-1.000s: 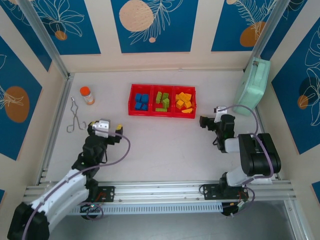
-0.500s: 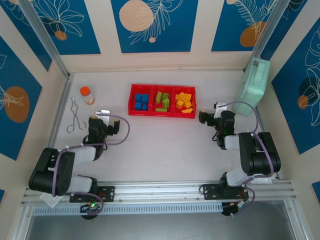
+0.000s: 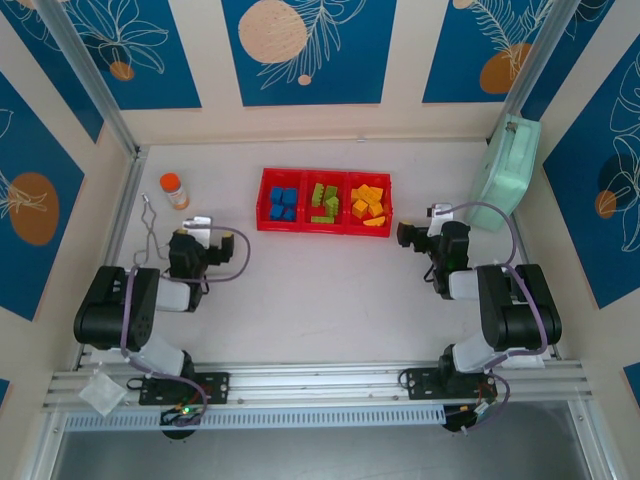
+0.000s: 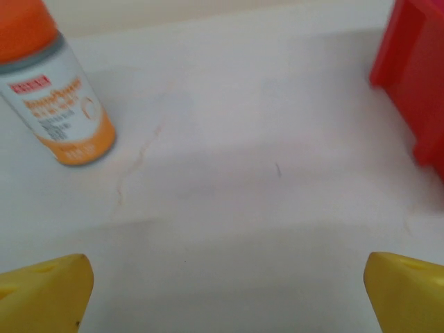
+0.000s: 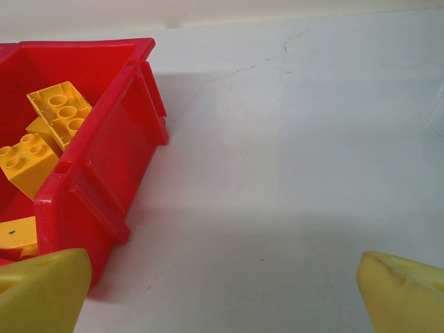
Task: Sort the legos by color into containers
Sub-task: Reset both arms
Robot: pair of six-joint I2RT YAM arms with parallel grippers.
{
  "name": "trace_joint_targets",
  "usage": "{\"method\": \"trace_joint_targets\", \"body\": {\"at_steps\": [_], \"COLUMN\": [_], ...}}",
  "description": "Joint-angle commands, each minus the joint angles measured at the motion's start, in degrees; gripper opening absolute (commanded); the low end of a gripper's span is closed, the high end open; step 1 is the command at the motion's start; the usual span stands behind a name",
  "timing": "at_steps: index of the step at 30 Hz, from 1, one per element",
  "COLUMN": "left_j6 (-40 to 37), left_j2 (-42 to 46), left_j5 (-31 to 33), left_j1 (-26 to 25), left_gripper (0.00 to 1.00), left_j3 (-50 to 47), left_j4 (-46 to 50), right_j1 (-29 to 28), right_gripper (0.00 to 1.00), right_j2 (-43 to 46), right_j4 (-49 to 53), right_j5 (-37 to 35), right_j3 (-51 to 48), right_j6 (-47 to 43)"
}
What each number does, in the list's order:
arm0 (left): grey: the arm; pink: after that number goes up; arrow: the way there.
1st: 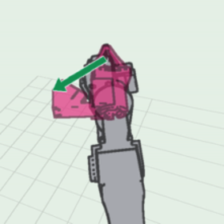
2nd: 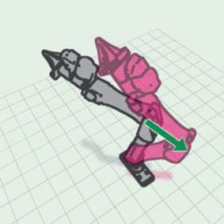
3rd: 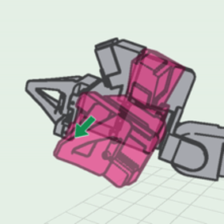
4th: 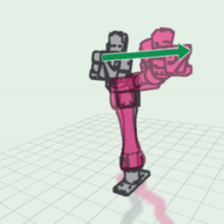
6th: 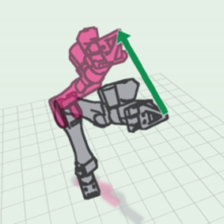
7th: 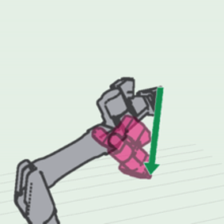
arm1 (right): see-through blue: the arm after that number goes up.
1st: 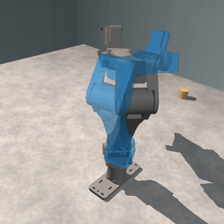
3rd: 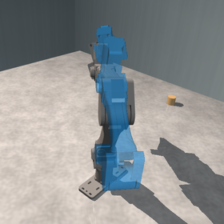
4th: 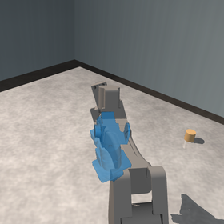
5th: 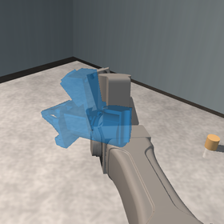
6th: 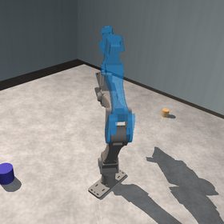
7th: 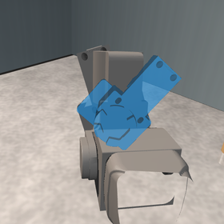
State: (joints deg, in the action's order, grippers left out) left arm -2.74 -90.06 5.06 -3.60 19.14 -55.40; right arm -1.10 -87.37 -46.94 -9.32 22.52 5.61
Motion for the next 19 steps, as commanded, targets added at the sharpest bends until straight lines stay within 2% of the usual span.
{"method": "trace_joint_targets", "body": {"at_steps": [1,5,12,19], "left_j6": [2.87,2.74,1.45,1.34], "left_j2": [0.38,0.2,0.57,0.41], "left_j5": [4.27,3.55,-0.29,-0.58], "left_j1": [0.34,0.36,0.26,0.26], "left_gripper": [0.99,0.99,1.0,0.99], "left_j3": [-1.11,-1.56,1.53,1.69], "left_j4": [-5.36,-6.09,0.11,0.2], "right_j1": [0.72,0.58,0.58,0.58], "right_gripper": [0.99,0.99,0.99,0.99], "right_j2": [0.19,0.19,0.14,0.14], "right_j4": [0.16,0.13,0.14,0.25], "right_j5": [2.15,2.02,1.88,1.92], "right_j3": [1.11,1.05,1.04,1.14], "right_j6": [0.64,0.56,0.54,0.46]}}
